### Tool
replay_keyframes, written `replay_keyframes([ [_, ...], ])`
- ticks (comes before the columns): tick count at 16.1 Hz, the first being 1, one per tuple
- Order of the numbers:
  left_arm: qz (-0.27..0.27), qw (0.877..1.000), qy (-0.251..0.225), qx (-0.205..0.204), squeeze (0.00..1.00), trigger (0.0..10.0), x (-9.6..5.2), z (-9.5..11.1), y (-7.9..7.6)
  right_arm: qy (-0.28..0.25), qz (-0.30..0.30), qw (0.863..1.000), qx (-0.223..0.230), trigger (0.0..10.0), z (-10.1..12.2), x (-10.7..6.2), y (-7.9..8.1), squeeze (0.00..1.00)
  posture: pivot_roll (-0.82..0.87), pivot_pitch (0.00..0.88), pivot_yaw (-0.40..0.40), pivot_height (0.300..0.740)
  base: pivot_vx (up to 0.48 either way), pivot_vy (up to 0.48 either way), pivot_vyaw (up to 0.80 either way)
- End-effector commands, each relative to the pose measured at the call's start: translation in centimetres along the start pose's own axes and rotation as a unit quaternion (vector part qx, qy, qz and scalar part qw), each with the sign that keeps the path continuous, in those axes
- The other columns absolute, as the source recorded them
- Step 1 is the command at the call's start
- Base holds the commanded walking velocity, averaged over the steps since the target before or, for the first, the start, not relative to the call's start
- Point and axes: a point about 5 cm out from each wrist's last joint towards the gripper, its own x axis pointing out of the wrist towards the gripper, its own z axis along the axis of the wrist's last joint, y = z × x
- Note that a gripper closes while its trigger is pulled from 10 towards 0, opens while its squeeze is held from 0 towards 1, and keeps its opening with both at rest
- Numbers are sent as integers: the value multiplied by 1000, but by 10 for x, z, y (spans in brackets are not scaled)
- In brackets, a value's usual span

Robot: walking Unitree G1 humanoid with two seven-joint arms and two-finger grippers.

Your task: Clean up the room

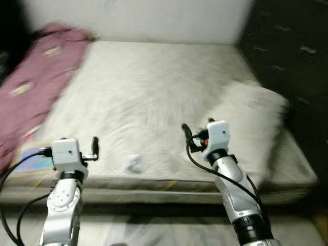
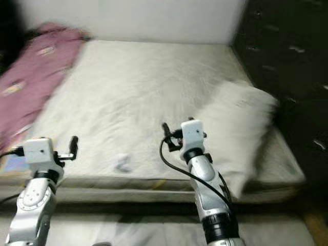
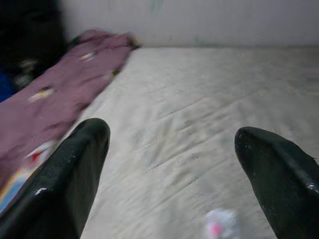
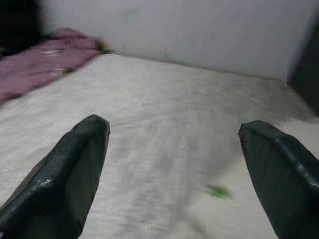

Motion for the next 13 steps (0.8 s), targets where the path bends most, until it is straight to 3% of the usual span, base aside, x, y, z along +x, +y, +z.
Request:
replay_keyframes([
  [1,-22,1000,-2,-9,0,10000,1,1,-12,8,-21,1000,-4,10000,-3,-4,-14,0,54,8,-37,740,360,0,0],
  [3,-22,1000,-1,-9,0,10000,2,1,-13,8,-22,1000,-3,10000,-4,-4,-14,0,51,12,-36,740,341,0,0],
  [8,-14,1000,8,-10,0,10000,3,-1,-13,8,-23,1000,-1,10000,-3,-4,-14,0,50,12,-36,740,0,0,0],
  [13,-15,1000,6,-15,0,10000,4,-1,-12,9,-22,1000,0,10000,-3,-4,-14,0,51,15,-37,740,0,432,0],
])
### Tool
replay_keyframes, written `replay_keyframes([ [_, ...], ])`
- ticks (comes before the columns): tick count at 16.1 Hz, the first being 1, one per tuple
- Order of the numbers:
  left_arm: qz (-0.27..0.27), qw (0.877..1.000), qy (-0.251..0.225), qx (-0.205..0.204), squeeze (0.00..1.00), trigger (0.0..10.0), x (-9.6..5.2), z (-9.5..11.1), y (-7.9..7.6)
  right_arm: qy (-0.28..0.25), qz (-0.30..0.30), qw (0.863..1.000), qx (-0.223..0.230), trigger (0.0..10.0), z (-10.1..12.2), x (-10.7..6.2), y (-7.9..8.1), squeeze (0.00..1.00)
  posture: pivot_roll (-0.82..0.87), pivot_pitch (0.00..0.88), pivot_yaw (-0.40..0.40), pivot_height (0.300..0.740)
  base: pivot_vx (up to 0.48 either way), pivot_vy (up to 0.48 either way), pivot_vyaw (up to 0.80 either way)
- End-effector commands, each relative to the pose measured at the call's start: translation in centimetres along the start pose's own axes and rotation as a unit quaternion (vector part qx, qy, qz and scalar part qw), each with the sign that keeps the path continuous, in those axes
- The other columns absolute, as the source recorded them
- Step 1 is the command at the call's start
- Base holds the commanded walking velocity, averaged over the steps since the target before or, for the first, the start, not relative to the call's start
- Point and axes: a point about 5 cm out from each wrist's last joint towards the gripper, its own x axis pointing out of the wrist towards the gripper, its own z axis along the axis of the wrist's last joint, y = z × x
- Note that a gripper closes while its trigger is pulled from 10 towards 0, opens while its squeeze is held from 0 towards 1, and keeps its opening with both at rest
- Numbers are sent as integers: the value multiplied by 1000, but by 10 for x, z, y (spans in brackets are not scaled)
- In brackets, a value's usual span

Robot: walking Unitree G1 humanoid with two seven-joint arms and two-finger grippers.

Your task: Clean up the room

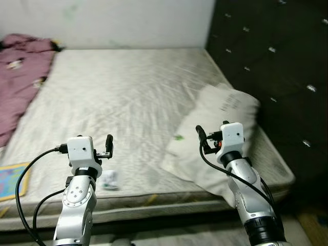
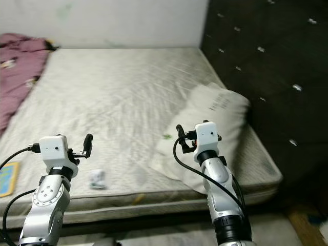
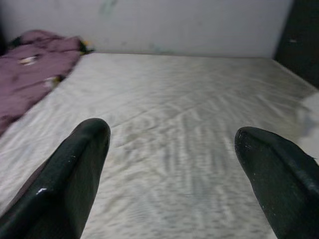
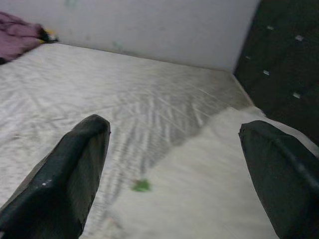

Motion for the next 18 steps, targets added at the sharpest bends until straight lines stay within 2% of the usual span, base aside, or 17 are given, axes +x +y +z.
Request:
replay_keyframes([
  [1,10,1000,4,3,0,10000,-1,-1,7,-8,8,1000,8,10000,5,3,7,0,51,15,-37,740,0,480,0],
  [13,15,1000,0,6,0,10000,-2,-1,7,-5,9,1000,13,10000,4,3,6,0,54,13,-38,740,0,480,0],
  [18,21,1000,-7,11,0,10000,-2,0,8,-4,13,1000,12,10000,3,3,7,0,55,12,-39,740,0,0,0],
])
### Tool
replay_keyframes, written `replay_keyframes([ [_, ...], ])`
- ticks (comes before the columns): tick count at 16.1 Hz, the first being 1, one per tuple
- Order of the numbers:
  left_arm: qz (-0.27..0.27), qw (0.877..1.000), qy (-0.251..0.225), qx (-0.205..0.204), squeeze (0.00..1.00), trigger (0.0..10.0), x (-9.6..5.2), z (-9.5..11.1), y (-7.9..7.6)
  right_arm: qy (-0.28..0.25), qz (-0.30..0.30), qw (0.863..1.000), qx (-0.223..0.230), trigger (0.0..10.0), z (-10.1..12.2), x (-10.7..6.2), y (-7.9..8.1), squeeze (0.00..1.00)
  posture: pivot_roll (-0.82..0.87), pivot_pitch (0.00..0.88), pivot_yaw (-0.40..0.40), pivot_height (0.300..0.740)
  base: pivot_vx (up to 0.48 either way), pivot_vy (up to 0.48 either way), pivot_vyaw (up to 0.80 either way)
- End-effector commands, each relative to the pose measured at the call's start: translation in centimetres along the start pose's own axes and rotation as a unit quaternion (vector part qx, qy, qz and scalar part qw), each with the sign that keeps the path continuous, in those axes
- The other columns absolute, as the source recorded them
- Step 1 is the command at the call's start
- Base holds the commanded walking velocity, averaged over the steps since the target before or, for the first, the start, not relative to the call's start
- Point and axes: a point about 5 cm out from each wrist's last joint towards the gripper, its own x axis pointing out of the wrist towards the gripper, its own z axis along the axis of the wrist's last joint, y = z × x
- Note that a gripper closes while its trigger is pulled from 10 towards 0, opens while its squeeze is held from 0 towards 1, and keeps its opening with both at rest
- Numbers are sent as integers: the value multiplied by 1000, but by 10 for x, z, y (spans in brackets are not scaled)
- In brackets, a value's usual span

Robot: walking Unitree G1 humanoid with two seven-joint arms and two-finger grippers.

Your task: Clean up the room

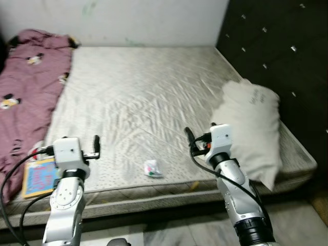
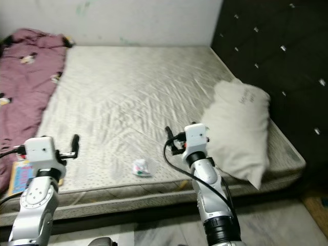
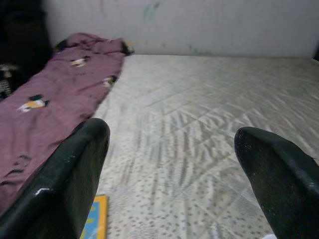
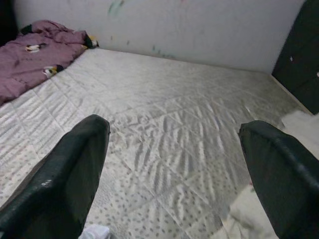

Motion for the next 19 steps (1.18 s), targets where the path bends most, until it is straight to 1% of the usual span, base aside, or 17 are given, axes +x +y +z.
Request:
replay_keyframes([
  [1,-13,1000,-5,-4,0,10000,1,3,-8,-4,-10,1000,-8,10000,4,0,-9,0,57,8,-41,740,0,0,0],
  [3,-13,1000,-1,-7,0,10000,2,1,-8,-4,-9,1000,-8,10000,4,0,-9,0,57,8,-41,740,0,480,781],
  [9,-13,1000,-3,-9,0,10000,2,2,-8,-4,-13,1000,1,10000,3,0,-10,0,55,9,-38,740,0,473,0],
  [12,-17,1000,-12,-4,0,10000,3,5,-9,-6,-13,1000,2,10000,5,2,-10,0,52,30,-38,740,0,0,0],
  [16,-25,999,-24,-12,0,10000,2,8,-10,-6,-13,1000,3,10000,5,3,-10,0,49,23,-37,740,0,0,0],
  [19,-27,999,-27,-14,0,10000,3,9,-10,-7,-14,1000,5,10000,6,3,-10,0,49,21,-36,740,391,0,0],
])
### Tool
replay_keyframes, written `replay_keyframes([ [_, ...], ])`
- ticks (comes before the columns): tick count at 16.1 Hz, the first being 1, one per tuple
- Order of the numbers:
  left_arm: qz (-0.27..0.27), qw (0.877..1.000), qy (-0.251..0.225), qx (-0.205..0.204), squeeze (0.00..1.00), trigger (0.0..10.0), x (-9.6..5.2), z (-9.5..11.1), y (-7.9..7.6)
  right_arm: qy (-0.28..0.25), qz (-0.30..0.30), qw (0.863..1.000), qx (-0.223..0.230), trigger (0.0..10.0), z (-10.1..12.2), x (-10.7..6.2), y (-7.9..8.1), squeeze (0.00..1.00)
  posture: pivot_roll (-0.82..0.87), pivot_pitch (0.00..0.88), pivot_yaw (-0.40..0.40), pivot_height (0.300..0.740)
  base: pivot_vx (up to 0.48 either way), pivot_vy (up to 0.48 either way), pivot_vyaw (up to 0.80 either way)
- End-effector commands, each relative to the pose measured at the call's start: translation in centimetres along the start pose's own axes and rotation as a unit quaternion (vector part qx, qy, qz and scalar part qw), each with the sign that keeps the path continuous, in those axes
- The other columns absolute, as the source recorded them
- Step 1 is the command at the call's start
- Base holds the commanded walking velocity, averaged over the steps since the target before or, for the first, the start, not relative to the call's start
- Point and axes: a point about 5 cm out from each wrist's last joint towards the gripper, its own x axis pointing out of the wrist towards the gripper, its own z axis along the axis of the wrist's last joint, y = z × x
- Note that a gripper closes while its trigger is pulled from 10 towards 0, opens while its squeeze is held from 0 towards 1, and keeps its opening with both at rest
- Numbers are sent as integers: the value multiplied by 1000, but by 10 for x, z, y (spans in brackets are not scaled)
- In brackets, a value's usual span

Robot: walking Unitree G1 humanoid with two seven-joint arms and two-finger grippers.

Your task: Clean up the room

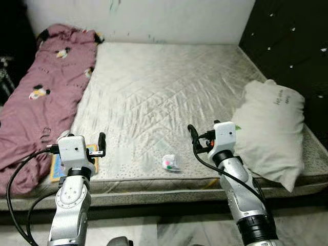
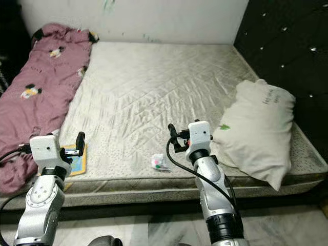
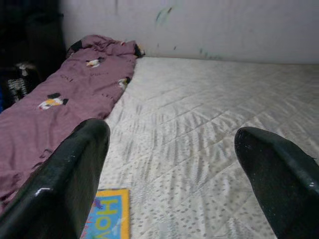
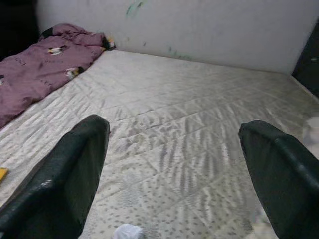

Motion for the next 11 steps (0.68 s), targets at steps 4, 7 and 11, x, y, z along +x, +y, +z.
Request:
replay_keyframes([
  [4,-11,1000,-7,0,0,10000,1,3,-2,-1,-5,1000,1,10000,2,1,-4,0,49,21,-34,740,380,0,0],
  [7,-11,1000,-4,1,0,10000,1,2,-3,-2,-5,1000,3,10000,2,1,-4,0,49,21,-34,740,106,0,0],
  [11,5,1000,10,3,0,10000,1,-2,0,-1,-2,1000,0,10000,1,0,-3,0,54,16,-33,740,0,0,170],
])
